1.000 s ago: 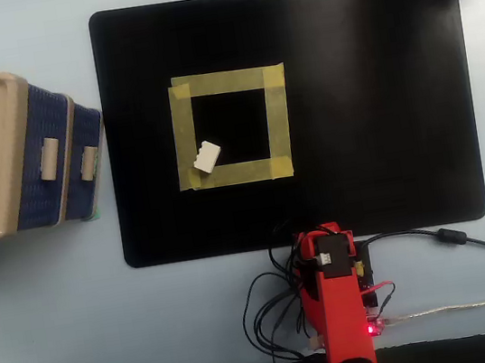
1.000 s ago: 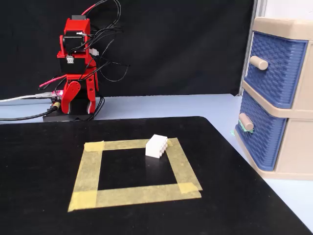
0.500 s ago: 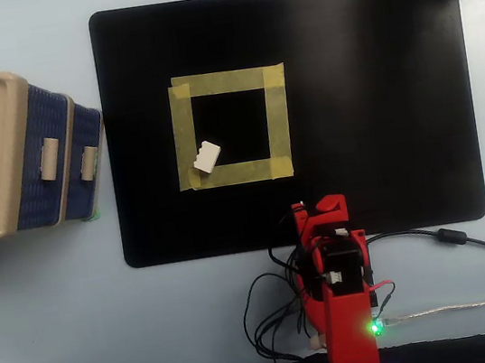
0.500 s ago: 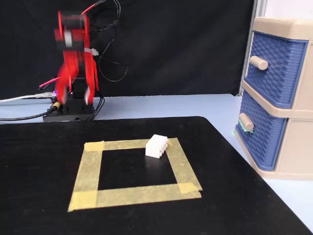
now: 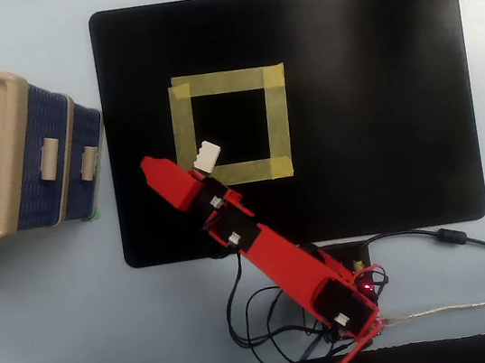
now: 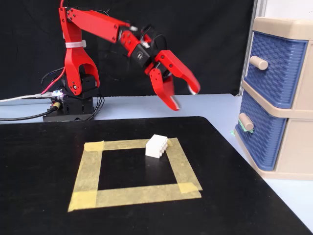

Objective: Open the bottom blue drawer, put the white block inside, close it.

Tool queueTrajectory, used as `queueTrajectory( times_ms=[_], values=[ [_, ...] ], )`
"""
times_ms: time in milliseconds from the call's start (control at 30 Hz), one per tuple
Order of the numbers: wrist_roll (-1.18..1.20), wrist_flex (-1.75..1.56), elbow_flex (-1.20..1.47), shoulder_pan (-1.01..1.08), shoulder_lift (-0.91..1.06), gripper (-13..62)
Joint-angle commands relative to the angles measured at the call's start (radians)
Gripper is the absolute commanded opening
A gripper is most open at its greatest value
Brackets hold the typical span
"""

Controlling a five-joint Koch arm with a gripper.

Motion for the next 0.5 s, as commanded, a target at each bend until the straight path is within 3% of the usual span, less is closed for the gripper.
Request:
queueTrajectory(
  times_ms=[0,200,467],
  values=[
    [-0.025,-0.405,0.015,-0.023,-0.051,33.5],
    [-0.012,-1.023,0.061,-0.055,-0.394,33.5],
    [0.101,-1.127,-0.08,-0.144,-0.584,33.4]
  ],
)
